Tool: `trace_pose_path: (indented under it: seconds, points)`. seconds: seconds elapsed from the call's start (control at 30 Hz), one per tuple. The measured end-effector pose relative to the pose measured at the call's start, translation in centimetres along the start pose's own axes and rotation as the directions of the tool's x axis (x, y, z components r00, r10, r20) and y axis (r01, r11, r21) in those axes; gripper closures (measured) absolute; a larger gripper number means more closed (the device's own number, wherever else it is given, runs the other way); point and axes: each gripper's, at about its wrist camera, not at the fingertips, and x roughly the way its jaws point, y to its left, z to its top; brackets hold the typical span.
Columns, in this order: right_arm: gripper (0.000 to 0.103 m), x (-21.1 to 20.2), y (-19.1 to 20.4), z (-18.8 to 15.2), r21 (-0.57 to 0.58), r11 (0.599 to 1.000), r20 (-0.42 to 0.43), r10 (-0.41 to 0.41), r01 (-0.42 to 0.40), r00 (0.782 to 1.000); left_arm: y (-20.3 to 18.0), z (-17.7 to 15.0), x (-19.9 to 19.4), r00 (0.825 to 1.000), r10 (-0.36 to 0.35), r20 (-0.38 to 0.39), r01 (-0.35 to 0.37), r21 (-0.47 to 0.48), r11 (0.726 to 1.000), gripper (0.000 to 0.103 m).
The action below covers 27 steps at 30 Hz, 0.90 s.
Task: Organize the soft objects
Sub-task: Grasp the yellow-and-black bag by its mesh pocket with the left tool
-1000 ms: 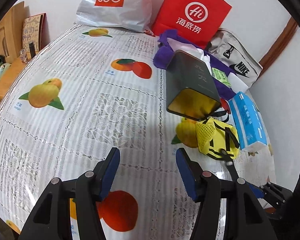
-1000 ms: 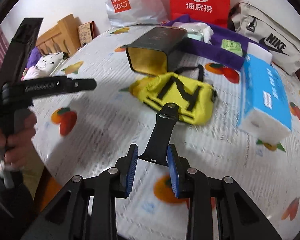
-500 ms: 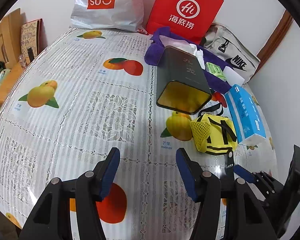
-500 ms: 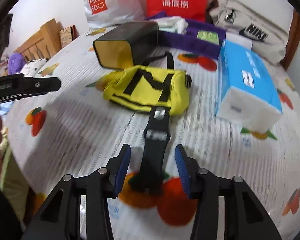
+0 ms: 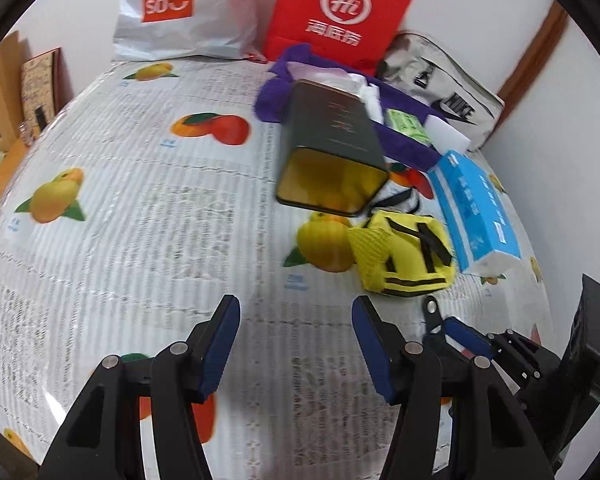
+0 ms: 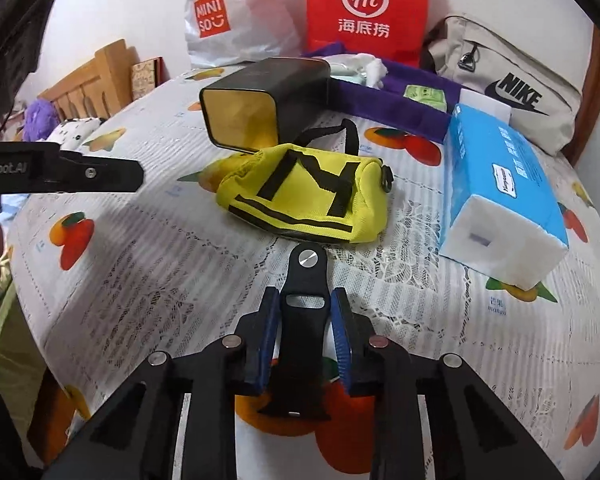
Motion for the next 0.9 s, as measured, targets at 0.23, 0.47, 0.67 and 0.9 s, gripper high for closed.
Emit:
trace_pose_path:
  seconds: [0.23,0.47,0.67,0.9]
  points:
    - [0.078,-2.5,-1.7,-0.7,0.031,0.999,0.006,0.035,-0.035,0.999,-3.7,1.0,2.1,1.000,-0.019,-0.017,0.020,0.078,0.997,0.047]
    - [0.078,-4.1,-5.4,-1.7,0.080,0.997,0.023,-0.002,0.001,1.000,-7.0,2.6,4.9,1.000,0.013,0.001,-0.013,0.171,0.985,0.047]
    - [0.078,-4.1,-8.1,-2.3,0.125,0.992,0.013,-0.036,0.034,0.999,-7.4,3.0,7.2,1.000,0.025,-0.010,-0.023,0.178,0.984,0.054]
    - [0.078,-3.0,-9.0,-2.6,0.151,0.988,-0.004,-0.025,0.025,1.000,-6.8,2.9,7.0,1.000,-0.004,0.018,0.000,0.172,0.985,0.076]
